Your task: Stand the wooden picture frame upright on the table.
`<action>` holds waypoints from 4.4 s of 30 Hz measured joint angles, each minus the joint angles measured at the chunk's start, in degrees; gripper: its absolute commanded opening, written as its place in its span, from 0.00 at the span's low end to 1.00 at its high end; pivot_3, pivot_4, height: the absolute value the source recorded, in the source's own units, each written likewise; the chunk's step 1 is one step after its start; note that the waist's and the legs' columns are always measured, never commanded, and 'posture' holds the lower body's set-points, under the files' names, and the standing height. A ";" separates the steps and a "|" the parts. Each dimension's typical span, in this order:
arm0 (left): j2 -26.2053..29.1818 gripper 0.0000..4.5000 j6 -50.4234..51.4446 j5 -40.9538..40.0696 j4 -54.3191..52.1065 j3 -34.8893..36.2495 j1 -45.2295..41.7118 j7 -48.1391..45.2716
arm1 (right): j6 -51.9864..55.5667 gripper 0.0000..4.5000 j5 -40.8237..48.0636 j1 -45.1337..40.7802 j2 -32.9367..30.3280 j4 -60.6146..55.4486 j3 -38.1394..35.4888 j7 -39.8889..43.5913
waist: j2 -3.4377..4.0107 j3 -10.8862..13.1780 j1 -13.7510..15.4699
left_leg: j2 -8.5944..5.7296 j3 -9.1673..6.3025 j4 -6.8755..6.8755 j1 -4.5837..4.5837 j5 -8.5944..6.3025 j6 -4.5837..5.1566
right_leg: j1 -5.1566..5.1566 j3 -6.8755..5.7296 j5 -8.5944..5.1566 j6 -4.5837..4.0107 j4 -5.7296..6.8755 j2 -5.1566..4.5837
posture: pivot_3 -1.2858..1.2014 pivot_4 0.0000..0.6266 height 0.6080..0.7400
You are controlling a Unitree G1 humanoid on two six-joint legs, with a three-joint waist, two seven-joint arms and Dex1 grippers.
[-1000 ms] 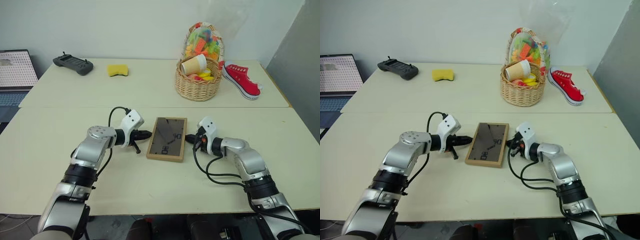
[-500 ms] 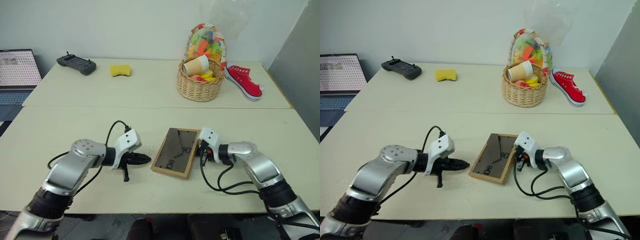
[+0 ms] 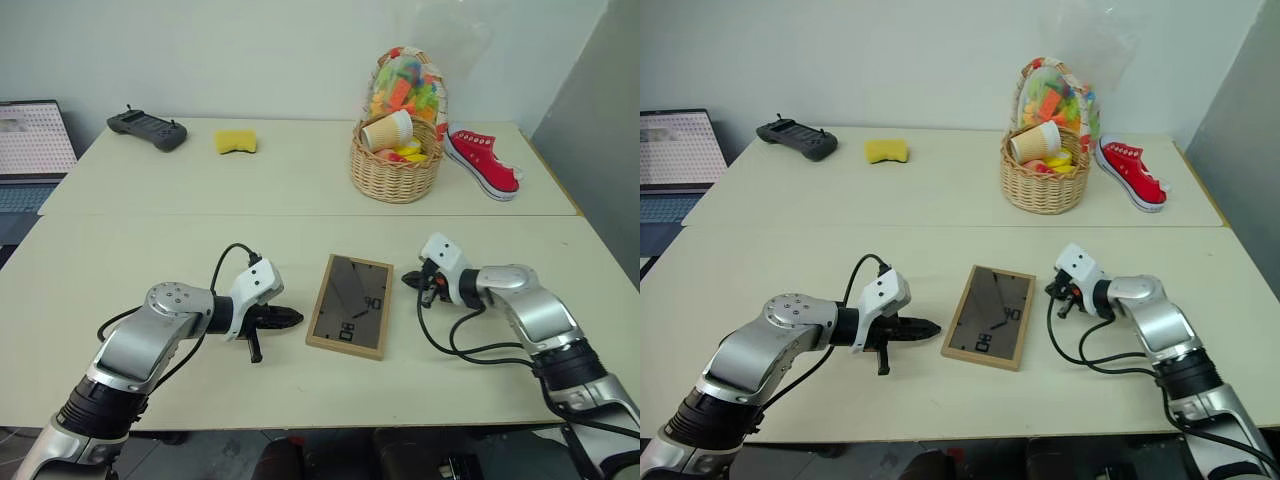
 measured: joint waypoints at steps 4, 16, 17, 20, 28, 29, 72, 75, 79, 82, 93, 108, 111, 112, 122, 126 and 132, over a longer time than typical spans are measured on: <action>0.66 0.00 2.05 -2.11 -1.88 0.01 0.72 -0.37 | 1.04 0.01 0.51 -0.86 3.64 0.37 -0.02 -1.07 | 0.01 0.00 0.29 | -0.01 -0.07 -0.07 -0.02 0.00 -0.01 | -0.01 -0.11 -0.04 -0.07 -0.01 0.00 | 0.52 0.24 1.00; 0.28 0.00 4.75 -7.25 -2.28 4.03 2.90 1.36 | -0.36 0.01 -0.02 0.69 -0.73 0.53 -1.35 -0.20 | 0.01 0.00 0.52 | -0.01 -0.07 -0.06 -0.02 0.00 0.00 | -0.01 -0.13 -0.05 -0.07 -0.01 -0.01 | 0.52 0.24 1.00; -0.34 0.00 5.83 -8.69 -1.45 5.84 2.85 1.75 | -0.36 0.01 0.08 1.40 -1.76 -0.49 -1.35 0.49 | 0.01 0.00 0.54 | 0.00 -0.08 -0.06 -0.02 0.00 0.00 | -0.01 -0.14 -0.05 -0.07 -0.01 -0.01 | 0.52 0.24 1.00; -2.28 0.10 14.64 -16.34 1.94 13.39 2.33 3.32 | -0.36 0.00 0.52 3.74 -4.39 -3.45 -1.54 2.02 | 0.00 0.00 0.46 | -0.02 -0.11 -0.05 -0.02 0.00 0.00 | 0.01 -0.20 -0.06 -0.07 -0.01 0.00 | 0.52 0.24 1.00; -6.25 0.49 40.41 -29.68 9.84 24.53 -1.42 10.52 | -0.98 0.00 0.55 6.36 -3.30 -7.25 -0.80 2.46 | 0.00 0.00 0.31 | 0.00 -0.29 -0.05 -0.02 0.00 -0.01 | 0.03 -0.40 -0.06 -0.08 0.02 0.05 | 0.52 0.24 1.00; -6.73 0.52 42.14 -30.11 10.47 25.24 -1.52 11.48 | -0.95 0.00 0.56 6.64 -2.66 -7.64 -0.76 2.32 | 0.00 0.00 0.31 | 0.02 -0.29 -0.05 -0.02 0.01 -0.01 | 0.03 -0.40 -0.06 -0.08 0.03 0.04 | 0.52 0.24 1.00; -15.40 0.29 32.73 -29.25 15.64 18.18 -7.00 17.47 | 14.32 0.10 9.47 -3.19 4.75 -16.66 -8.26 -5.77 | 0.16 -0.10 1.63 | -0.07 -0.88 -0.19 0.14 0.07 -0.14 | 0.73 -0.99 -0.10 -0.13 -0.53 -0.16 | 0.52 0.24 1.00; -12.20 0.29 28.82 -26.61 17.55 15.33 -12.62 14.85 | 17.67 0.25 16.34 -7.87 8.94 -12.99 -11.81 -3.63 | 0.18 0.06 1.40 | -0.07 -0.92 -0.18 0.09 0.09 -0.15 | 0.64 -1.04 -0.06 -0.21 -0.48 -0.14 | 0.52 0.24 1.00; -10.63 0.29 24.56 -25.55 17.62 14.95 -18.50 12.16 | 17.52 0.45 19.64 -11.78 9.87 -11.15 -12.10 -1.49 | 0.20 0.04 1.41 | -0.02 -0.93 -0.25 0.07 0.08 -0.15 | 0.69 -1.08 -0.07 -0.21 -0.67 -0.16 | 0.52 0.24 1.00; -9.30 0.29 23.05 -24.23 19.12 14.14 -19.41 11.38 | 16.40 0.60 20.10 -13.16 11.56 -7.84 -11.75 -0.95 | 0.21 0.05 1.19 | -0.02 -0.89 -0.27 0.02 0.08 -0.15 | 0.65 -1.01 -0.07 -0.21 -0.73 -0.18 | 0.52 0.24 1.00; -7.88 0.29 21.94 -23.28 18.06 13.97 -18.84 9.94 | 15.89 0.82 22.11 -14.90 12.66 -10.60 -7.67 1.75 | 0.22 0.07 0.77 | 0.08 -1.04 -0.24 -0.25 0.08 -0.15 | 0.42 -1.15 -0.07 -0.20 -0.67 -0.30 | 0.52 0.24 1.00; -8.87 0.29 27.01 -29.36 12.91 18.66 -13.79 13.67 | -15.09 0.82 9.07 -4.03 -4.33 -10.09 -7.92 4.41 | 0.20 0.07 0.71 | -0.08 -0.90 -0.19 -0.30 0.08 -0.13 | 0.43 -1.17 -0.07 -0.17 -0.74 -0.30 | 0.52 0.24 1.00; -9.77 0.29 28.88 -31.12 12.94 20.14 -13.10 14.83 | -46.00 0.82 -10.68 -3.42 -9.70 0.33 -3.65 -6.07 | 0.18 0.09 0.65 | -0.04 -0.70 -0.20 -0.31 0.09 -0.15 | 0.36 -1.06 -0.07 -0.17 -0.76 -0.32 | 0.52 0.24 1.00; -10.20 0.29 29.87 -32.10 13.07 21.12 -13.14 15.56 | -55.55 0.82 -17.19 -3.75 -10.40 4.14 -2.38 -11.26 | 0.18 0.09 0.61 | -0.03 -0.65 -0.20 -0.31 0.10 -0.16 | 0.35 -1.03 -0.07 -0.17 -0.75 -0.32 | 0.52 0.24 1.00; -20.24 0.29 47.85 -46.42 17.55 31.37 -17.50 27.63 | -89.02 0.82 -59.21 -17.22 -9.49 20.69 7.42 -57.50 | 0.15 0.09 0.33 | 0.00 -0.48 -0.06 -0.36 0.39 -0.67 | -0.13 -0.82 -0.08 -0.20 0.02 -0.28 | 0.52 0.24 1.00; -20.94 0.29 48.22 -51.80 16.45 31.68 -15.51 31.56 | -91.86 0.79 -64.54 -19.67 -9.08 22.86 9.42 -65.12 | 0.14 0.09 0.40 | 0.05 -0.50 -0.08 -0.36 0.41 -0.71 | -0.12 -0.80 -0.08 -0.20 0.02 -0.37 | 0.52 0.24 1.00; -21.81 0.29 48.23 -57.70 14.34 32.33 -14.38 36.61 | -98.16 0.53 -66.19 -22.92 -10.00 26.65 11.08 -68.66 | 0.13 0.08 0.40 | 0.01 -0.49 -0.06 -0.36 0.43 -0.72 | -0.06 -0.84 -0.08 -0.20 0.01 -0.50 | 0.52 0.24 1.00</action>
